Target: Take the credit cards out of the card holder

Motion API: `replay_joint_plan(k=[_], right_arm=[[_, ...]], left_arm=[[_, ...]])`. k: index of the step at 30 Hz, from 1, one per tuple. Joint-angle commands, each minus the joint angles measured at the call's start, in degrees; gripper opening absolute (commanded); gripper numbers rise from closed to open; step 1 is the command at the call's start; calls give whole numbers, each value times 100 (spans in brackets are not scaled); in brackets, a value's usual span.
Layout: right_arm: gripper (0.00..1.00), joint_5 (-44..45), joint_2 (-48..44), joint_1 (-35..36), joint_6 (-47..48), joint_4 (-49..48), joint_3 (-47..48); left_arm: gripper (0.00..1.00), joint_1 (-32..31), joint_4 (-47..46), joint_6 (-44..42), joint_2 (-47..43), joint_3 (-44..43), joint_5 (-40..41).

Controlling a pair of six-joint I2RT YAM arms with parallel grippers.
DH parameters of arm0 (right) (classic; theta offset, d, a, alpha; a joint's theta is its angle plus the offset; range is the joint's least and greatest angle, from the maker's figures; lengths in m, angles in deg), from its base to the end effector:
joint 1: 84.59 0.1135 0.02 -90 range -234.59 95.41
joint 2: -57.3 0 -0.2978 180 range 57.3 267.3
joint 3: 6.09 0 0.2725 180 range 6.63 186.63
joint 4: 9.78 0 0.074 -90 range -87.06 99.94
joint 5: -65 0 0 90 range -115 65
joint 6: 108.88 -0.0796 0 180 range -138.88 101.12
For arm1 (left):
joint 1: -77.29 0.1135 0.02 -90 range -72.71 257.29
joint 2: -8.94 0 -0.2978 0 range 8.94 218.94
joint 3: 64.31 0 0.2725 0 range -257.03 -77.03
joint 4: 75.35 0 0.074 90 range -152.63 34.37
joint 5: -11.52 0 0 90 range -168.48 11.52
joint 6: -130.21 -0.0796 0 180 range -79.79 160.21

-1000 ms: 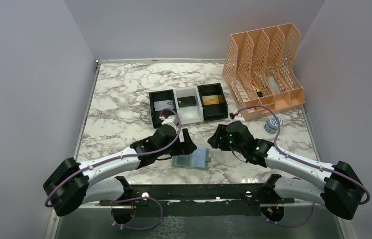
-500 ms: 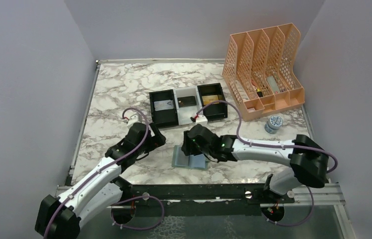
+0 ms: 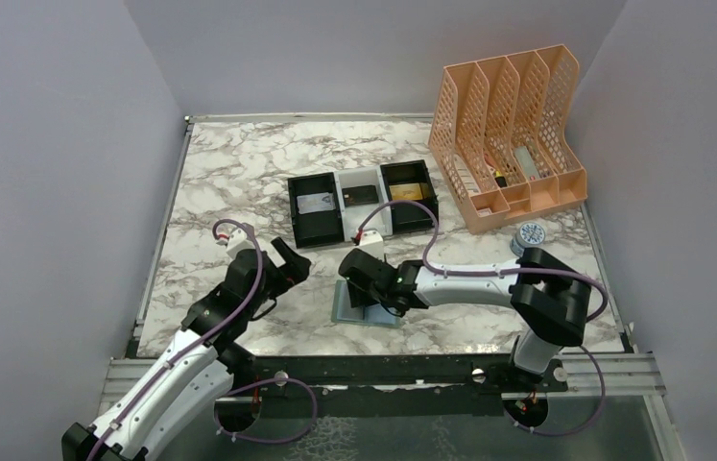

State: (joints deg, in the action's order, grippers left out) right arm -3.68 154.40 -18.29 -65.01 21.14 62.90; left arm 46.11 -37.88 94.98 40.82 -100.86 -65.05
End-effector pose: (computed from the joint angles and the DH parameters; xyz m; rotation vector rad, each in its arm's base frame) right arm 0.1766 0.3303 0.1536 -0.3121 2.5055 0.3167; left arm 0.1516 -0.0701 0.2109 -0.5847 2.1129 -0.6246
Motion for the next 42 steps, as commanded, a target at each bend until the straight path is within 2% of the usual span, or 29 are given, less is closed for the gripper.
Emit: replay_joint_plan(k=[1, 6, 11, 17, 27, 35, 42], right_arm=[[49, 244, 260, 37, 130, 172, 369], [49, 291, 491, 47, 71, 334, 491], [45, 557, 678, 46, -84, 711, 533], [31, 506, 699, 46, 7, 595, 402], [2, 370, 585, 46, 99, 368, 250], [1, 194, 330, 30, 369, 66, 128], [1, -809, -330, -304, 555, -994, -378]], left_arm=[[99, 21, 98, 53, 54, 49, 140], [99, 20, 90, 30, 175, 10, 103], [99, 23, 65, 17, 235, 33, 6], [99, 24, -29, 60, 277, 96, -95], [99, 20, -270, 61, 537, 137, -397], [99, 24, -527, -3, 696, 207, -690], [99, 19, -1342, -226, 904, 437, -1581]])
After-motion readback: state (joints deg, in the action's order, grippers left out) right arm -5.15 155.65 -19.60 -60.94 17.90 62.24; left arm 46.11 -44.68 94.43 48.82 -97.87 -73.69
